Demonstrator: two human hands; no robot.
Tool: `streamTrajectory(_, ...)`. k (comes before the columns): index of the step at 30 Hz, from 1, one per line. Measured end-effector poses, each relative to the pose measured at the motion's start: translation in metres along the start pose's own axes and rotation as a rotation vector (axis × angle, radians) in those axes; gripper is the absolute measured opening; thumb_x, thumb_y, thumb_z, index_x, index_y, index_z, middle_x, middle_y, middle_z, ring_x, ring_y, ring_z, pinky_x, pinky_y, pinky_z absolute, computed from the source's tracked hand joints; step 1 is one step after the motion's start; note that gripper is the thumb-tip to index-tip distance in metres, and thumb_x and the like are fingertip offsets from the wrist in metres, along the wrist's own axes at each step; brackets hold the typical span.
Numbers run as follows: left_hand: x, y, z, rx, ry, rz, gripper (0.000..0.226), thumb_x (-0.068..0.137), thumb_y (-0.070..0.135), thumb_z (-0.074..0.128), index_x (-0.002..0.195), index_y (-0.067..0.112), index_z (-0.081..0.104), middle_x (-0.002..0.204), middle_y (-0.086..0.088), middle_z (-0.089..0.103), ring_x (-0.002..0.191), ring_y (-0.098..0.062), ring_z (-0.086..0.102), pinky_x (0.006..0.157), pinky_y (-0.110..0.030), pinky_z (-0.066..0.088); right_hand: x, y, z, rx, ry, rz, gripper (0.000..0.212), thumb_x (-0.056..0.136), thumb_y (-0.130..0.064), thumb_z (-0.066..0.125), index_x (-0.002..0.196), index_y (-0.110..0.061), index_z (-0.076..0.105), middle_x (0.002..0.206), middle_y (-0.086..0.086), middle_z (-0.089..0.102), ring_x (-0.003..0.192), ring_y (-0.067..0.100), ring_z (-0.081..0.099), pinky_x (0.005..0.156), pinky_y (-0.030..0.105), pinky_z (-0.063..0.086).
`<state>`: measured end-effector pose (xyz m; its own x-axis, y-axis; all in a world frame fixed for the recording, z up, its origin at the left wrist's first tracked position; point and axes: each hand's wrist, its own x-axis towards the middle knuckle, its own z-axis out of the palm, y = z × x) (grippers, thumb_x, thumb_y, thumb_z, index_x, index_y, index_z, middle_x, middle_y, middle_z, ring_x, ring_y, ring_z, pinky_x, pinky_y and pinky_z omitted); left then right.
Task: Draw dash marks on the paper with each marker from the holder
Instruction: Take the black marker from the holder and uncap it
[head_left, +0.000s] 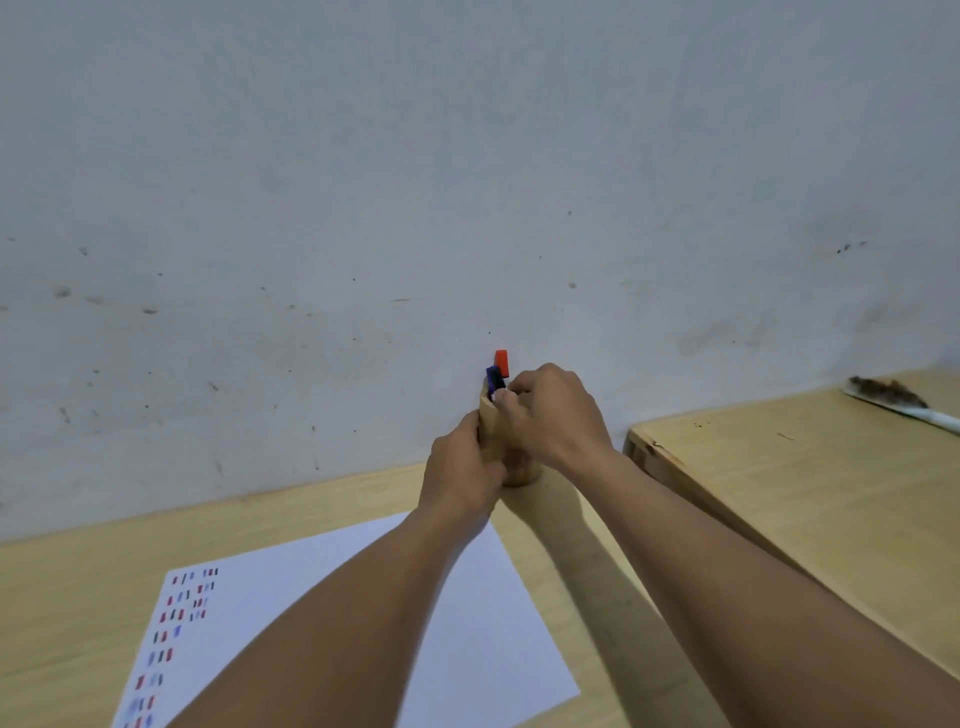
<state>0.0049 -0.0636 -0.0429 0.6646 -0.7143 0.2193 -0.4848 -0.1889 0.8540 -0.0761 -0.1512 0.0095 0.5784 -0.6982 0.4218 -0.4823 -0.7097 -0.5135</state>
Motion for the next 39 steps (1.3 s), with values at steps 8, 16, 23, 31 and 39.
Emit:
streamTrajectory(8,-0.001,0.003,0.000,0.094,0.019,-0.003,0.034,0.077,0.023,0.074,0.108,0.026,0.060,0.094,0.009,0.067,0.081,-0.010,0.062,0.060,-0.024,0.047,-0.001,-0.004,-0.011,0.070,0.100,-0.021,0.029,0.102,-0.037,0.042,0.094,-0.015,0.060,0.093,-0.002,0.063,0.085,0.020,0.059,0.066,0.037,0.047)
streamTrajectory(16,-0.006,0.015,-0.003,0.188,0.069,-0.013,0.039,0.092,0.058,0.046,0.113,0.029,0.062,0.103,0.007,0.070,0.088,-0.016,0.064,0.079,-0.038,0.057,0.000,-0.018,-0.041,0.114,0.233,-0.076,0.022,0.109,-0.034,0.037,0.103,-0.018,0.051,0.078,0.001,0.065,0.070,0.021,0.063,0.063,0.041,0.051)
streamTrajectory(23,-0.015,0.033,-0.037,0.208,0.067,-0.050,0.066,0.090,0.033,0.069,0.149,0.022,0.041,0.140,-0.002,0.058,0.124,-0.023,0.057,0.097,-0.032,0.048,-0.004,-0.047,-0.071,0.144,0.241,-0.114,0.028,0.109,-0.040,0.035,0.113,-0.017,0.050,0.082,0.004,0.068,0.073,0.026,0.066,0.065,0.045,0.055)
streamTrajectory(31,-0.056,0.059,-0.119,0.005,0.299,0.034,0.039,0.096,0.016,0.056,0.134,0.023,0.059,0.122,0.004,0.066,0.098,-0.012,0.060,0.079,-0.018,0.044,-0.042,-0.095,-0.076,0.256,0.060,-0.243,0.028,0.108,-0.041,0.041,0.106,-0.017,0.054,0.074,0.001,0.061,0.068,0.022,0.059,0.062,0.040,0.044)
streamTrajectory(39,-0.104,0.085,-0.194,-0.309,0.339,0.049,0.024,0.097,0.025,0.055,0.112,0.025,0.073,0.094,0.006,0.076,0.081,-0.014,0.070,0.086,-0.039,0.057,-0.082,-0.146,-0.076,0.345,-0.164,-0.286,0.021,0.102,-0.043,0.056,0.099,-0.025,0.065,0.085,-0.002,0.068,0.066,0.011,0.070,0.063,0.032,0.051)
